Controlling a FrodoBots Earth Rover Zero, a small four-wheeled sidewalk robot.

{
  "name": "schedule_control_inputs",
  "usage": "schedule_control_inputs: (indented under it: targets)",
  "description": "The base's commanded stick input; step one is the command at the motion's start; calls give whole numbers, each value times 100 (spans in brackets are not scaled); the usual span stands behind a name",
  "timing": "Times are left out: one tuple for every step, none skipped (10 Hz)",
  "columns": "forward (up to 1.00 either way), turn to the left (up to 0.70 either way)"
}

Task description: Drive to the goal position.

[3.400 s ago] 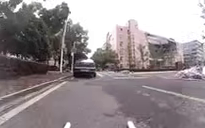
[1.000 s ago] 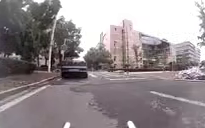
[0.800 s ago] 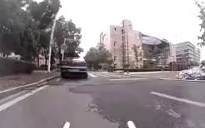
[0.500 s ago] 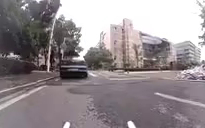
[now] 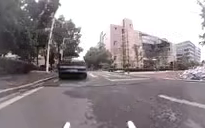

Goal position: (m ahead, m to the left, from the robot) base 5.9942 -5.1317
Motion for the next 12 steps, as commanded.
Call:
schedule_control_inputs:
  targets:
    - [45, 0]
    - [45, 0]
    - [45, 0]
    - [45, 0]
    - [45, 0]
    - [45, 0]
    - [45, 0]
    - [45, 0]
    - [45, 0]
    - [45, 0]
    - [45, 0]
    - [45, 0]
